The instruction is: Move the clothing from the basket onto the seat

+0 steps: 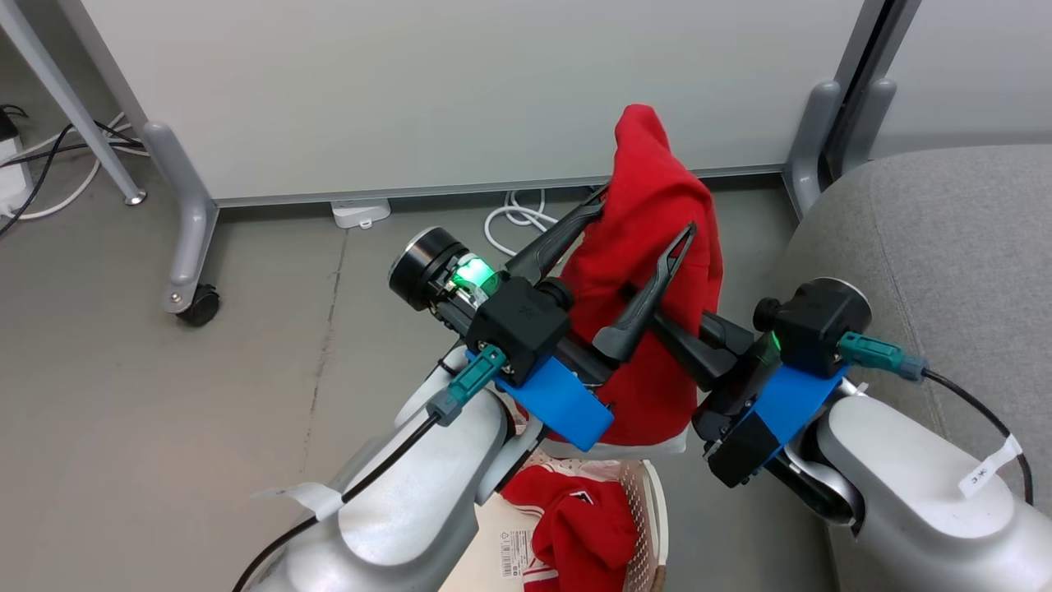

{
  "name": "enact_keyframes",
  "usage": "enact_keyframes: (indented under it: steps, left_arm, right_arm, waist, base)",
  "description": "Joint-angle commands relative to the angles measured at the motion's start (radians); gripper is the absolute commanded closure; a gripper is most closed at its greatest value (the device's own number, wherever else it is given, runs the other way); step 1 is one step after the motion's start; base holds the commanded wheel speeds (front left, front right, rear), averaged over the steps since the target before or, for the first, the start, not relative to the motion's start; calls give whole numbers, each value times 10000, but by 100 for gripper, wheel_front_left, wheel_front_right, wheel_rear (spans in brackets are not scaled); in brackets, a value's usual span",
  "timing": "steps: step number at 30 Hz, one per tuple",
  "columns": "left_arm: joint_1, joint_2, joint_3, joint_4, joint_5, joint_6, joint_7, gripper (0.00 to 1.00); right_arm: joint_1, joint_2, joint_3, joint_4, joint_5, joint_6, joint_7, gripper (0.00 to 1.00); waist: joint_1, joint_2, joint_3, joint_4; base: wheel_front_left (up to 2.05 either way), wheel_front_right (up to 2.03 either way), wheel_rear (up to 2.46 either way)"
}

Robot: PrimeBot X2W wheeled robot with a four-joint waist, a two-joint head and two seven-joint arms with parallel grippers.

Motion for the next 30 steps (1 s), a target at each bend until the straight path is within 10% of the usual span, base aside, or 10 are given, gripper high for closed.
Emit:
enact_keyframes:
  steps: [1, 30]
  left_arm:
    - [-31, 9, 44, 44, 43, 21, -44, 0]
    - [15, 350, -496, 728, 409, -216, -37, 0]
  right_arm:
    - [172, 4, -102, -34, -60, 1, -6, 100]
    - [2655, 793, -4876, -750, -1810, 1, -6, 100]
  waist:
    - [-1, 0, 22, -41]
    - [-1, 0, 1142, -3522]
  base:
    - [0, 0, 0]
    - [0, 0, 0]
